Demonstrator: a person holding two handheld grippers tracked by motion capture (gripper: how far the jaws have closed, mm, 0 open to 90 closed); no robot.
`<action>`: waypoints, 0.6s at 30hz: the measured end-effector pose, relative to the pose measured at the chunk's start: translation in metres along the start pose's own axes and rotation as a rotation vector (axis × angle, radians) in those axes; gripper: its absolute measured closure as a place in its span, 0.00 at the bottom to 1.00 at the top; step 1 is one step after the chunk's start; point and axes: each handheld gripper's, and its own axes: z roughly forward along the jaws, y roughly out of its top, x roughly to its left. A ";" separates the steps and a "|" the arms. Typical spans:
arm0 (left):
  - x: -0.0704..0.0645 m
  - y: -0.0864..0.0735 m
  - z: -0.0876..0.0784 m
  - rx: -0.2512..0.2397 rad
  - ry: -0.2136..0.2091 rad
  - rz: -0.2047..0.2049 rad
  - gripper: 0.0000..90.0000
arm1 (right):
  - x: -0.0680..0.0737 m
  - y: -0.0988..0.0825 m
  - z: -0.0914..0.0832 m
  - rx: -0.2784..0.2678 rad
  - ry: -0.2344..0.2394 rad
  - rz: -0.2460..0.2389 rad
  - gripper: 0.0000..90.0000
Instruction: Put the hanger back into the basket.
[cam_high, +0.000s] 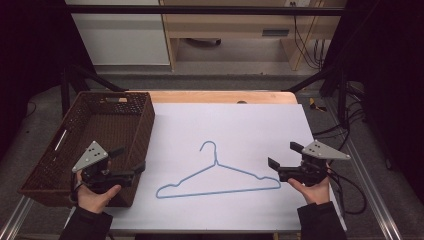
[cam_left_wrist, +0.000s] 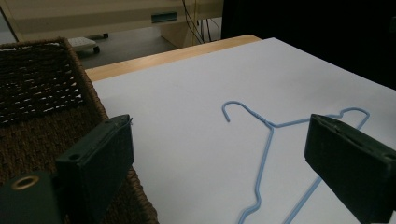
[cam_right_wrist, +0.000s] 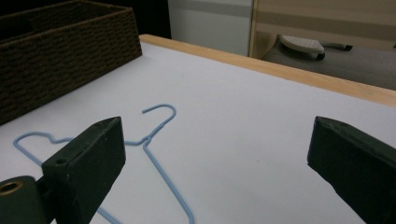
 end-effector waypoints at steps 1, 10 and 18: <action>0.000 0.000 0.000 0.000 0.000 0.000 0.09 | 0.000 0.000 0.000 0.000 0.000 0.000 0.05; -0.006 0.001 0.003 0.007 -0.014 0.011 0.09 | 0.022 0.011 0.031 0.139 0.068 -0.084 0.07; -0.008 -0.001 0.007 0.021 -0.021 0.020 0.09 | 0.035 0.015 0.063 0.203 0.115 -0.136 0.10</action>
